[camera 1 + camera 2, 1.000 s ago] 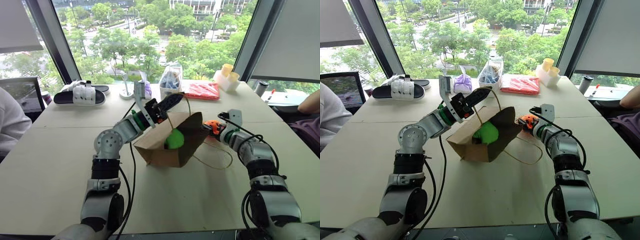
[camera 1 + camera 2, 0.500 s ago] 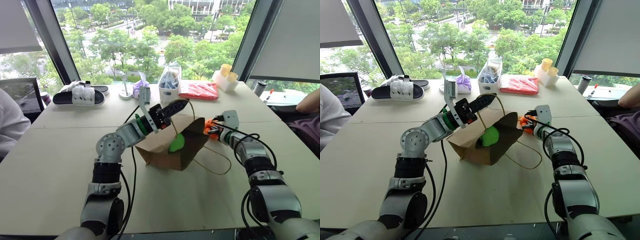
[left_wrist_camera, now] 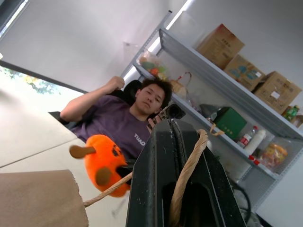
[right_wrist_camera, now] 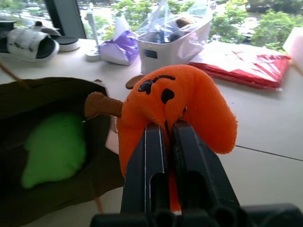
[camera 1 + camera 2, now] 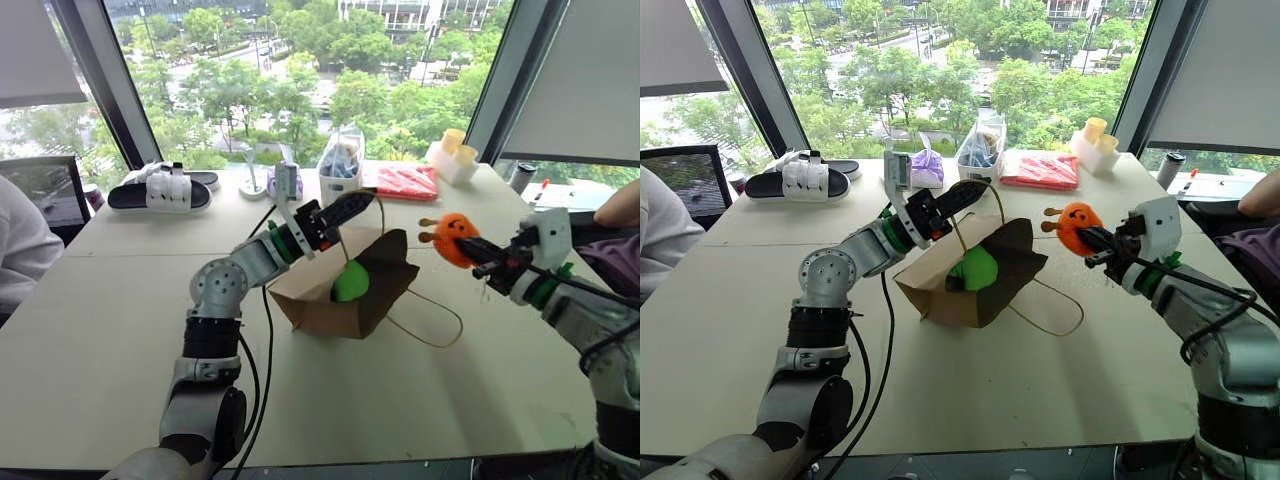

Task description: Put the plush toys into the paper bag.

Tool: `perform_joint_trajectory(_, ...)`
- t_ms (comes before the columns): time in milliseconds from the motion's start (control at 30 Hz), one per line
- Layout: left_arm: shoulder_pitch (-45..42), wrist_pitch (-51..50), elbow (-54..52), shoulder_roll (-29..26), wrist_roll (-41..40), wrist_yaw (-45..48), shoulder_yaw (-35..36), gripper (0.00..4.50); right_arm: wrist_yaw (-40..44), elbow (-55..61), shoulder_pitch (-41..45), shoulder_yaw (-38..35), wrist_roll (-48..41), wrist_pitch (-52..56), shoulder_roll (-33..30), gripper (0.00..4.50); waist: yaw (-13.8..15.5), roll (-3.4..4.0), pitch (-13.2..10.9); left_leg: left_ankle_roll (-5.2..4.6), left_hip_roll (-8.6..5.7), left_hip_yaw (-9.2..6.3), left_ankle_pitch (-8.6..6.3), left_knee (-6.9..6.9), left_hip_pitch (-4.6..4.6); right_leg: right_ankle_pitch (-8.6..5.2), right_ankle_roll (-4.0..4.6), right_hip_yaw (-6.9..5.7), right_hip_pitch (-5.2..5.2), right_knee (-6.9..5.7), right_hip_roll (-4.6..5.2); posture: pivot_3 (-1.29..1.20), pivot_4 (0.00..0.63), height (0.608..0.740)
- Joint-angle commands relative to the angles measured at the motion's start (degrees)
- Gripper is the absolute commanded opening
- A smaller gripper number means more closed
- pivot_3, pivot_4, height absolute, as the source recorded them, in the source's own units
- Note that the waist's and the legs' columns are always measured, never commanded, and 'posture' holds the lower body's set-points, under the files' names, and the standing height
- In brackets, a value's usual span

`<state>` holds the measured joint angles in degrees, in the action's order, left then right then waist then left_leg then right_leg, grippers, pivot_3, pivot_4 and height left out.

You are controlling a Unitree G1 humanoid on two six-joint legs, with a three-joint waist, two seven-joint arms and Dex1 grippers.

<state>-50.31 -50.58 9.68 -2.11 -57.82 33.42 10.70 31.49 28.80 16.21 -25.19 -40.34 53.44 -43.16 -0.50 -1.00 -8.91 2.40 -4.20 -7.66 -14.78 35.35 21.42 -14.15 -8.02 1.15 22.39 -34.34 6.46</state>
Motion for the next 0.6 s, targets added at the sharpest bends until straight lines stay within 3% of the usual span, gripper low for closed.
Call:
perform_joint_trajectory(33,-1.8,1.1,1.0,0.3,1.0,2.0,-1.0,0.0,1.8,6.6,-0.9,-2.1,-7.8,5.0,-2.9,0.04,-0.1,-0.04,0.0,-0.01,0.01,-0.01,-0.01,0.01,-0.02,0.0,0.0,-0.03,-0.05,0.01,0.0,0.0,0.15,0.74)
perform_joint_trajectory(200,-2.0,1.2,2.1,0.8,1.7,3.0,-1.3,0.0,2.0,6.7,0.5,3.1,-9.1,5.5,-3.7,0.04,-0.1,-0.04,0.0,-0.03,0.02,0.02,-0.02,0.02,-0.02,0.0,0.0,-0.02,-0.02,0.02,0.0,0.0,0.15,0.74)
perform_joint_trajectory(600,-0.7,-0.4,-0.8,2.0,0.4,1.5,-0.6,0.0,6.6,-8.7,12.1,26.0,8.4,-4.8,-3.4,0.04,-0.1,-0.05,0.0,-0.02,0.0,0.01,-0.02,0.02,0.02,0.0,-0.01,-0.02,0.04,0.02,0.01,0.0,0.15,0.74)
